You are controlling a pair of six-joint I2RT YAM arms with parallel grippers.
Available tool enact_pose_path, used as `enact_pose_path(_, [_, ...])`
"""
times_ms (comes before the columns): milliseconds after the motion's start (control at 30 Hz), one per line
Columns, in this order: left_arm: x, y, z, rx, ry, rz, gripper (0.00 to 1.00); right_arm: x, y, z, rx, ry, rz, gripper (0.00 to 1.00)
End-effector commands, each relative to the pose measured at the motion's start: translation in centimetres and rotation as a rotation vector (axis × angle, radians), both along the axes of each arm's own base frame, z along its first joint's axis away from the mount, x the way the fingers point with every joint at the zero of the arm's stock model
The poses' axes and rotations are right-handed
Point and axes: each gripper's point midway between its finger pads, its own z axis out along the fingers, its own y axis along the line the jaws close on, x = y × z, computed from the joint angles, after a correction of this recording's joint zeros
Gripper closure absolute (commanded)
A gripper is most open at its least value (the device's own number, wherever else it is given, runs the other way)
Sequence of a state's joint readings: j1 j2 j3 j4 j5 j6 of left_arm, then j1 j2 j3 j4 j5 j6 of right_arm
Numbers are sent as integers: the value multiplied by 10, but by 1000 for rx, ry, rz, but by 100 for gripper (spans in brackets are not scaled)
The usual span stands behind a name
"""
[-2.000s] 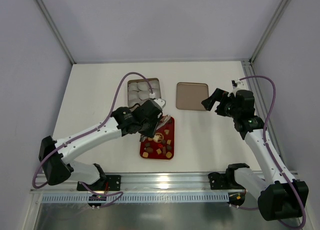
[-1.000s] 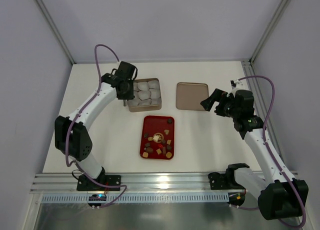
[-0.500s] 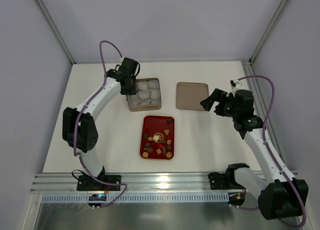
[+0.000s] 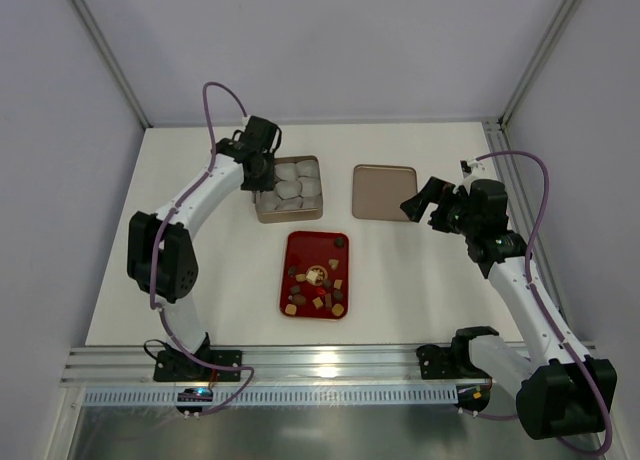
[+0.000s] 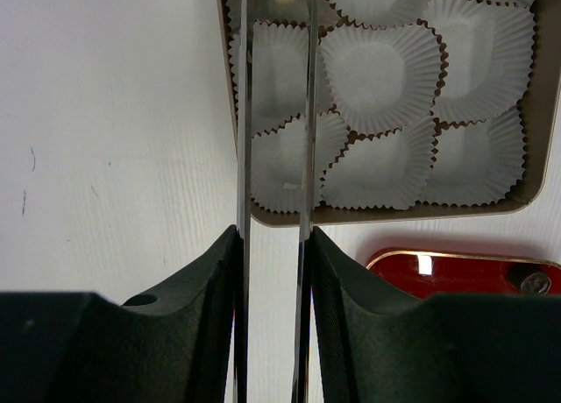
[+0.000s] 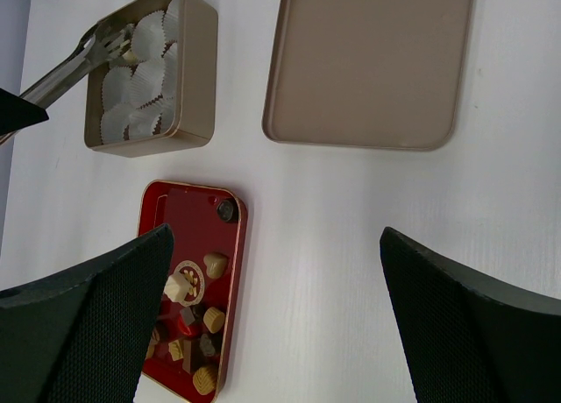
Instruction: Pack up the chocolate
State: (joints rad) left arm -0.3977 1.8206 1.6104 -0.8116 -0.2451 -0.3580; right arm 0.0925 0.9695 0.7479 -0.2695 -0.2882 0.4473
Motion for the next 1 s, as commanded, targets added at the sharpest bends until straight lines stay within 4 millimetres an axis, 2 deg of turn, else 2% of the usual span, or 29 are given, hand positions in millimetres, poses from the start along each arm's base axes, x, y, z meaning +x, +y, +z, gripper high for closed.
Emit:
enact_pose_path(0, [13, 3, 15, 3, -64, 14, 64, 4, 4, 9, 5, -41, 17, 0])
enact_pose_path(200, [12, 4, 21, 5, -72, 13, 60, 5, 4, 10, 5, -46, 18, 0])
enact_pose_path(533, [2, 1, 70, -56, -157, -24, 59, 5, 5, 11, 8, -45, 23, 0])
enact_pose_path(667, [-12, -2, 97, -108, -200, -43, 59, 5, 5, 11, 8, -46, 19, 0])
enact_pose_path(767, [-25, -5, 103, -143, -198, -63, 58, 5, 4, 11, 9, -45, 19, 0])
enact_pose_path(900, [-56, -16, 115, -173, -203, -119, 58, 5, 5, 10, 6, -42, 20, 0])
enact_pose_path(967, [-70, -18, 110, -174, -184, -131, 59, 5, 4, 11, 5, -44, 17, 0])
